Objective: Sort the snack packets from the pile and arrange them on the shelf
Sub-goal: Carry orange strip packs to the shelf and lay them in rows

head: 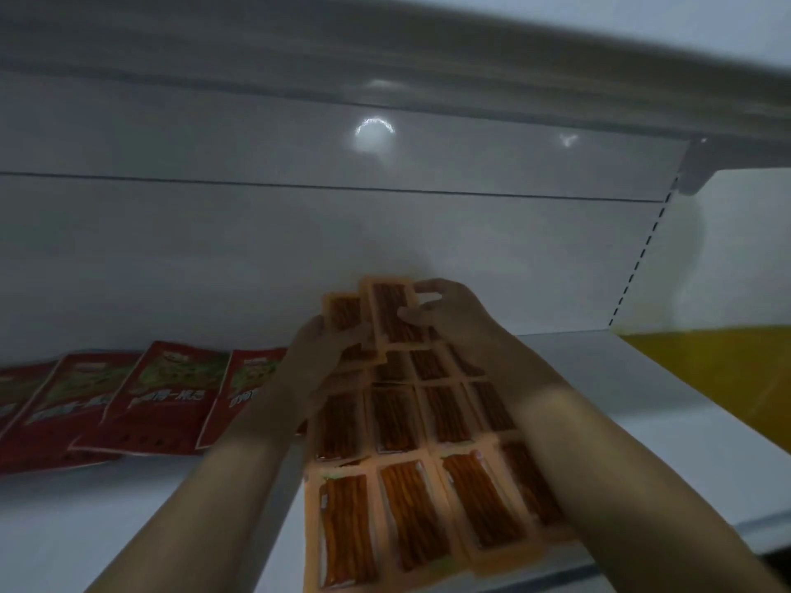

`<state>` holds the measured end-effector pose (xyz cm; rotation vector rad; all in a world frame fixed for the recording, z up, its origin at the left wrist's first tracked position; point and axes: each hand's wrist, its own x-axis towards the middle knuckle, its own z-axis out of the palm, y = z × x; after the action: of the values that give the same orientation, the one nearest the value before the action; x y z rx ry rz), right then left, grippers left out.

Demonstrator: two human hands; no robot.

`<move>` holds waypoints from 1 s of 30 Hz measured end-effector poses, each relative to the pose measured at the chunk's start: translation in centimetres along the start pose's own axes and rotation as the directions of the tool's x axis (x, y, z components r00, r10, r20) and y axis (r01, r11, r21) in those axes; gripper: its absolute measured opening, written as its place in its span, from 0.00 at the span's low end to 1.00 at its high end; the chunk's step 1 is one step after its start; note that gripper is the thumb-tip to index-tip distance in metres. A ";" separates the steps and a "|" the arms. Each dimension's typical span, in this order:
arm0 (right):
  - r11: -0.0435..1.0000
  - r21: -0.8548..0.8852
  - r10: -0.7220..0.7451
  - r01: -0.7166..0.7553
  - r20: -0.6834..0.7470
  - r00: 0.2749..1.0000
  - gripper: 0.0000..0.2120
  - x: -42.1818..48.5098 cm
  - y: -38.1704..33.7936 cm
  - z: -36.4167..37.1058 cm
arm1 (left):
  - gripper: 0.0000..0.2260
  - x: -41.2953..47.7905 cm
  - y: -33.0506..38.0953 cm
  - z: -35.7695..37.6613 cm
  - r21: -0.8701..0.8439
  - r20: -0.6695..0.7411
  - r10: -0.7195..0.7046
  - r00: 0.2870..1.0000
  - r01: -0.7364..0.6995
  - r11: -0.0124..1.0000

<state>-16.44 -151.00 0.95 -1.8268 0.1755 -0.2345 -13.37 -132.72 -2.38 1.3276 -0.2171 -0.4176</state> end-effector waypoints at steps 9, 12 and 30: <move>0.973 -0.231 -0.058 0.004 -0.225 0.973 0.15 2.2 2.6 -1.8 | 0.13 0.6 -1.4 1.0 -0.099 -0.104 0.037 0.994 -0.048 0.994; 0.959 -0.265 0.021 -0.099 -0.283 0.959 0.17 2.8 4.4 -3.7 | 0.14 0.7 -1.6 0.3 -0.116 -0.146 0.040 0.988 -0.057 0.992; 0.620 -0.773 -0.012 -0.134 -0.181 0.983 0.08 3.3 7.4 -2.1 | 0.14 1.3 -3.5 0.0 0.082 -0.210 0.073 0.975 -0.057 0.995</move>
<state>-13.76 -155.70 -5.44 -2.6839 0.5315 -0.2905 -12.78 -133.91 -5.88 1.4244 -0.0981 -0.2116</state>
